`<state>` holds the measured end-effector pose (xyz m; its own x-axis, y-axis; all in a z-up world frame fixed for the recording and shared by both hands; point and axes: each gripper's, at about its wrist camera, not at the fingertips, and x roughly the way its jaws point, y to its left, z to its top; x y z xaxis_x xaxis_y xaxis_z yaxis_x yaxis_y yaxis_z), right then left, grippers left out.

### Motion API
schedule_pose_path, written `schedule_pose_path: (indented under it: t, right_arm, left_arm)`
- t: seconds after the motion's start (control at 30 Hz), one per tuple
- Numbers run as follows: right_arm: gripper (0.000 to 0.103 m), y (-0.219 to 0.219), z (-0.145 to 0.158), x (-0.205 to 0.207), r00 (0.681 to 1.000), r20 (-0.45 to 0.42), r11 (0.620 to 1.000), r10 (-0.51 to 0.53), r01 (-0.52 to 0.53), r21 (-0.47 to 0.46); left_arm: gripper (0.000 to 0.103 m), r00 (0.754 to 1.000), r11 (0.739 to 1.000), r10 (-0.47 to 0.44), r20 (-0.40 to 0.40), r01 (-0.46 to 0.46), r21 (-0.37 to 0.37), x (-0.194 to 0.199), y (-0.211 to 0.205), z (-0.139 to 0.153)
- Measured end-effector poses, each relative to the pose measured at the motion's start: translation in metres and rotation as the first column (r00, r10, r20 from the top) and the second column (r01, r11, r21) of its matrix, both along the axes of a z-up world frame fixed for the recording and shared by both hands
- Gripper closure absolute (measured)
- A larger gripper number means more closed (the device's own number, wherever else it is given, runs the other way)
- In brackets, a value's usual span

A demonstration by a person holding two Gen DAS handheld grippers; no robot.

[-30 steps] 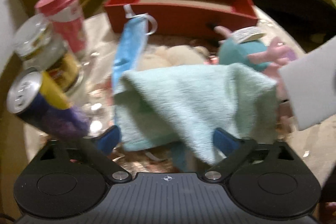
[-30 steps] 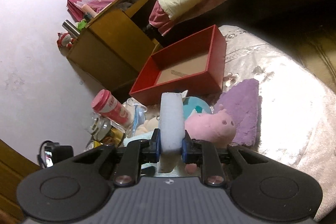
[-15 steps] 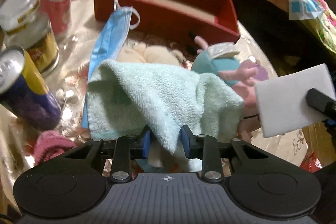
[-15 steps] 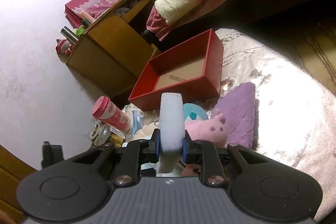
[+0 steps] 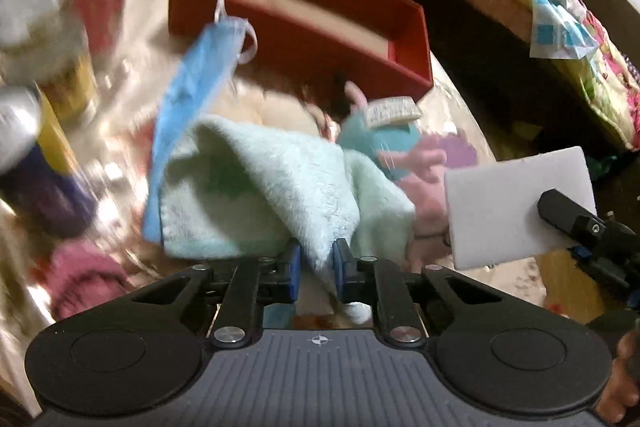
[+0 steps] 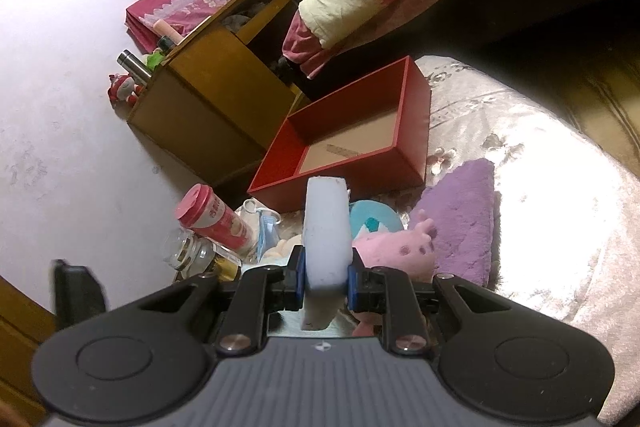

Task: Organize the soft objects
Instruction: 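Grasp the light blue towel with the left tool while the right tool holds the sponge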

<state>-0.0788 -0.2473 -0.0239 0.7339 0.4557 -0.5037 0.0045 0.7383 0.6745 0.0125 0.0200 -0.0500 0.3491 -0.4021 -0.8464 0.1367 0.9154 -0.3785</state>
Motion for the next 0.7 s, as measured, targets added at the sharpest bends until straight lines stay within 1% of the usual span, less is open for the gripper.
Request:
schedule_pose_path:
  t: [0.03, 0.07, 0.1, 0.13, 0.2, 0.27, 0.3, 0.33, 0.4, 0.43, 0.47, 0.5, 0.57, 0.6, 0.63, 0.7]
  right_arm:
    - [0.103, -0.001, 0.0, 0.0, 1.0, 0.001, 1.0, -0.002, 0.002, 0.004]
    - [0.103, -0.002, 0.0, 0.0, 1.0, 0.002, 1.0, -0.005, 0.005, 0.008]
    - [0.103, -0.003, 0.0, 0.0, 1.0, 0.004, 1.0, -0.008, 0.008, 0.009]
    - [0.103, -0.004, 0.0, 0.0, 1.0, 0.002, 1.0, -0.012, 0.012, 0.009]
    - [0.103, -0.005, -0.001, 0.0, 1.0, -0.007, 1.0, -0.014, 0.015, 0.023]
    - [0.103, -0.004, -0.002, 0.0, 1.0, -0.012, 0.999, -0.012, 0.013, 0.029]
    - [0.103, -0.004, -0.002, 0.001, 1.0, -0.013, 1.0, -0.01, 0.011, 0.027]
    - [0.103, -0.002, -0.002, 0.001, 1.0, -0.013, 1.0, -0.007, 0.007, 0.023]
    - [0.103, -0.001, -0.002, 0.001, 1.0, -0.009, 1.0, -0.001, 0.001, 0.019]
    - [0.103, -0.001, -0.002, 0.001, 1.0, -0.006, 1.0, -0.002, 0.003, 0.015]
    - [0.103, -0.001, -0.002, 0.001, 1.0, -0.006, 1.0, -0.005, 0.005, 0.015]
    - [0.103, -0.002, -0.003, 0.002, 1.0, -0.011, 1.0, -0.004, 0.005, 0.019]
    - [0.103, -0.002, -0.004, 0.002, 1.0, -0.017, 1.0, 0.0, 0.0, 0.032]
    - [0.103, -0.002, -0.004, 0.003, 1.0, -0.016, 1.0, 0.0, 0.0, 0.028]
    - [0.103, -0.002, -0.004, 0.003, 1.0, -0.014, 1.0, -0.002, 0.002, 0.023]
    - [0.103, -0.004, -0.004, 0.003, 1.0, -0.014, 1.0, -0.009, 0.009, 0.022]
  left_arm:
    - [0.089, 1.0, 1.0, 0.004, -0.001, -0.004, -0.025, 0.0, 0.002, 0.002]
    - [0.089, 1.0, 0.999, 0.007, 0.016, -0.006, -0.035, 0.0, 0.003, 0.007]
    - [0.096, 0.999, 0.999, 0.011, 0.047, -0.009, -0.036, 0.0, 0.003, 0.015]
    - [0.1, 0.998, 0.999, 0.013, 0.066, -0.011, -0.038, 0.0, 0.005, 0.019]
    - [0.1, 0.997, 0.999, 0.041, 0.071, -0.038, -0.037, 0.003, 0.01, 0.02]
    - [0.099, 0.997, 0.998, 0.06, 0.044, -0.06, -0.005, 0.01, 0.009, 0.01]
    - [0.096, 0.998, 0.998, 0.062, 0.016, -0.062, 0.024, 0.014, 0.008, 0.002]
    - [0.092, 0.996, 0.996, 0.086, -0.018, -0.085, 0.03, 0.015, 0.011, -0.005]
    - [0.062, 0.989, 0.991, 0.135, -0.059, -0.136, -0.003, 0.017, 0.023, -0.01]
    - [0.059, 0.983, 0.985, 0.171, -0.062, -0.172, -0.009, 0.021, 0.027, -0.011]
    - [0.063, 0.981, 0.982, 0.189, -0.051, -0.19, -0.008, 0.024, 0.029, -0.01]
    - [0.067, 0.982, 0.982, 0.186, -0.042, -0.186, -0.004, 0.03, 0.027, -0.009]
    - [0.068, 0.985, 0.986, 0.168, -0.034, -0.168, 0.002, 0.037, 0.019, -0.007]
    - [0.072, 0.986, 0.986, 0.167, -0.028, -0.167, 0.007, 0.04, 0.016, -0.004]
    - [0.073, 0.986, 0.986, 0.164, -0.02, -0.164, 0.007, 0.04, 0.014, -0.001]
    - [0.082, 0.989, 0.989, 0.15, 0.005, -0.15, 0.008, 0.036, 0.012, 0.006]
